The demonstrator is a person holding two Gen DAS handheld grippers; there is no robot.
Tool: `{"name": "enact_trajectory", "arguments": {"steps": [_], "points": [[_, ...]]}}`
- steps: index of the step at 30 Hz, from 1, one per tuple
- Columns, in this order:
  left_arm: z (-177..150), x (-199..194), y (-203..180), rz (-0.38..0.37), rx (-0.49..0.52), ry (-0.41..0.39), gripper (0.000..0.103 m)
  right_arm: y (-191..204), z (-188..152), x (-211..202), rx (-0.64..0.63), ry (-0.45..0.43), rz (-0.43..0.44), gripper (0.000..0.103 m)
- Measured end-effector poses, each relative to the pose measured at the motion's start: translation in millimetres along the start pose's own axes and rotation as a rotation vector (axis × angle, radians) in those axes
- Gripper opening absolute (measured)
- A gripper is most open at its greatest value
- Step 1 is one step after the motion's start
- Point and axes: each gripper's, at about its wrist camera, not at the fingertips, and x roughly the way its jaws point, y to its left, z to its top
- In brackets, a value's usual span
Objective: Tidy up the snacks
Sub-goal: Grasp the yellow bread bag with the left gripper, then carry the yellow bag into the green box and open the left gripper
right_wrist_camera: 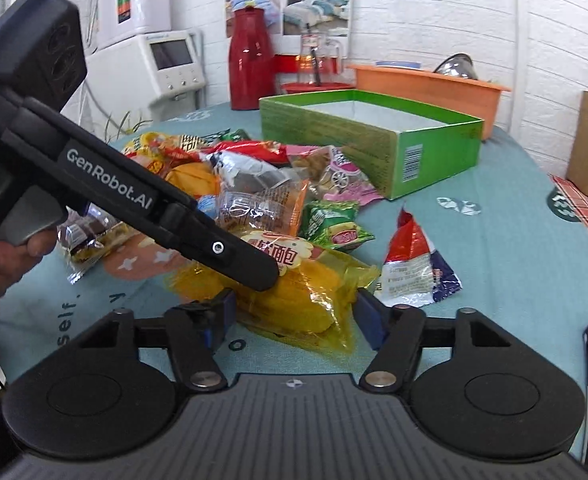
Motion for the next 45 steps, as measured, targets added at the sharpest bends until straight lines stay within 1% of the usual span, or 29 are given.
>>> {"name": "enact_trajectory", "arguments": {"steps": [1,4,7,10,12,15,20,23,27,31,34,38,42,43,44,45], "points": [[-2,-2,-2,0.002,0.013,-0.002,0.040,0,0,-2,0.007,0.003,-0.002,0.094],[-6,-9,-4,-0.005,0.016,-0.017,0.040,8,1,-11,-0.022,0.004,-0.024,0.089],[-7,-25,-10,-0.026,0.023,-0.063,0.040,16,7,-23,-0.060,-0.023,-0.049,0.088],[0,-48,-18,-0.042,0.056,-0.134,0.039,21,20,-37,-0.099,-0.083,-0.067,0.088],[11,-57,-21,-0.047,0.076,-0.181,0.039,21,32,-42,-0.117,-0.129,-0.078,0.088],[34,-64,-20,-0.048,0.086,-0.238,0.039,16,54,-37,-0.130,-0.187,-0.094,0.088],[77,-52,-2,-0.060,0.059,-0.288,0.039,-5,88,-8,-0.107,-0.242,-0.108,0.088],[102,-39,18,-0.082,0.021,-0.297,0.040,-20,108,14,-0.089,-0.242,-0.121,0.088],[132,-17,36,-0.093,-0.006,-0.297,0.040,-38,124,41,-0.060,-0.247,-0.137,0.088],[154,4,53,-0.098,-0.026,-0.282,0.040,-57,132,67,-0.016,-0.244,-0.140,0.088],[167,20,62,-0.091,-0.015,-0.251,0.040,-66,133,83,0.003,-0.232,-0.145,0.088],[173,35,70,-0.081,-0.012,-0.227,0.040,-75,130,99,0.016,-0.215,-0.149,0.088],[172,48,79,-0.074,-0.018,-0.199,0.043,-78,125,109,0.014,-0.185,-0.152,0.089],[172,51,80,-0.072,-0.021,-0.197,0.043,-78,123,111,0.012,-0.180,-0.154,0.091],[171,53,81,-0.065,-0.023,-0.197,0.048,-79,122,113,0.012,-0.175,-0.153,0.093],[170,53,81,-0.055,-0.025,-0.198,0.062,-78,121,115,0.011,-0.169,-0.157,0.094]]}}
